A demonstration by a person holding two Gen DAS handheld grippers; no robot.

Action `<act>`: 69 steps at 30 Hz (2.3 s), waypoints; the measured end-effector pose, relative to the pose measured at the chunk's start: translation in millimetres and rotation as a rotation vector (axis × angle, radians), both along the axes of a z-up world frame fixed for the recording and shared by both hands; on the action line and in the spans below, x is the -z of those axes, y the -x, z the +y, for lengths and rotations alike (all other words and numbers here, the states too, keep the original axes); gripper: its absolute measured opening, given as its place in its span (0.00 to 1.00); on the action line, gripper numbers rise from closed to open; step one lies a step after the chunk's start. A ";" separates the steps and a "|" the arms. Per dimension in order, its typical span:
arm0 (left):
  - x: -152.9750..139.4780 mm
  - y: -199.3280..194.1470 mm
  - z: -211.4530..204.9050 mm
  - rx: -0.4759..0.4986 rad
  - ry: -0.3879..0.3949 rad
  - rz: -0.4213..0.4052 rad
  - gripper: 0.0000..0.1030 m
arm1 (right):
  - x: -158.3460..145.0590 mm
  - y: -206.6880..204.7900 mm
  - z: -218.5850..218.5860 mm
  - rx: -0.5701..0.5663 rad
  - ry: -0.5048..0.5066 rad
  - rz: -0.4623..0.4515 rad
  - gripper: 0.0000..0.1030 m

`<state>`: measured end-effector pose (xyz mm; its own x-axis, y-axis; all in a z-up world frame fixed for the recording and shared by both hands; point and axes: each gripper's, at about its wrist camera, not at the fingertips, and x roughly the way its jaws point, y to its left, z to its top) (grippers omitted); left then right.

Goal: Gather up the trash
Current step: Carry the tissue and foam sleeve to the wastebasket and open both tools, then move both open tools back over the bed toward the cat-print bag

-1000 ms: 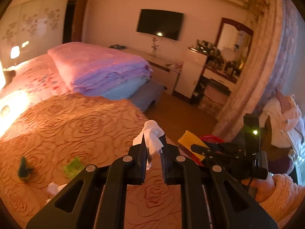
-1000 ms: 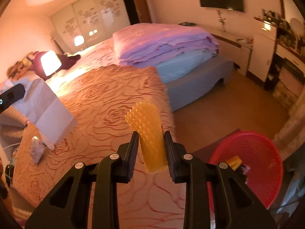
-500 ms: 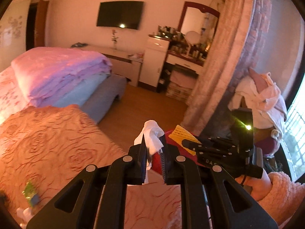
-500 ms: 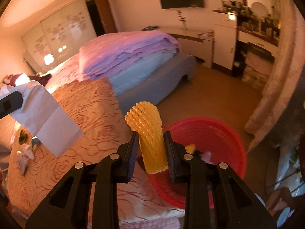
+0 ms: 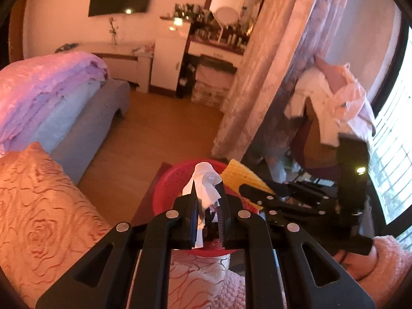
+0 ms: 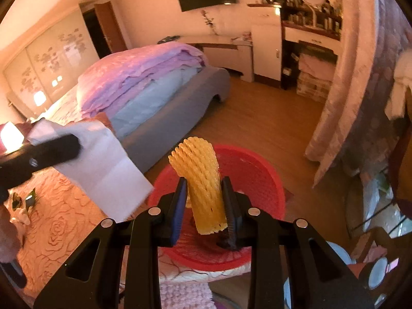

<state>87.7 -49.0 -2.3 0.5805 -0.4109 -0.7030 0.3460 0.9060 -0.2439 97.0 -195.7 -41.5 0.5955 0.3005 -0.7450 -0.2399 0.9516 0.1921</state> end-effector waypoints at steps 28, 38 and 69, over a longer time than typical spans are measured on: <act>51.0 -19.8 5.5 -0.054 0.003 0.140 0.58 | 32.8 -5.3 -15.3 0.040 -0.019 0.114 0.50; 39.3 -5.4 32.1 -0.131 -0.030 0.081 0.64 | 27.2 -3.9 -11.5 0.051 -0.008 0.100 0.52; 24.4 77.3 159.4 -0.530 -0.173 0.021 0.72 | 16.2 12.3 132.8 -0.269 0.033 0.072 0.56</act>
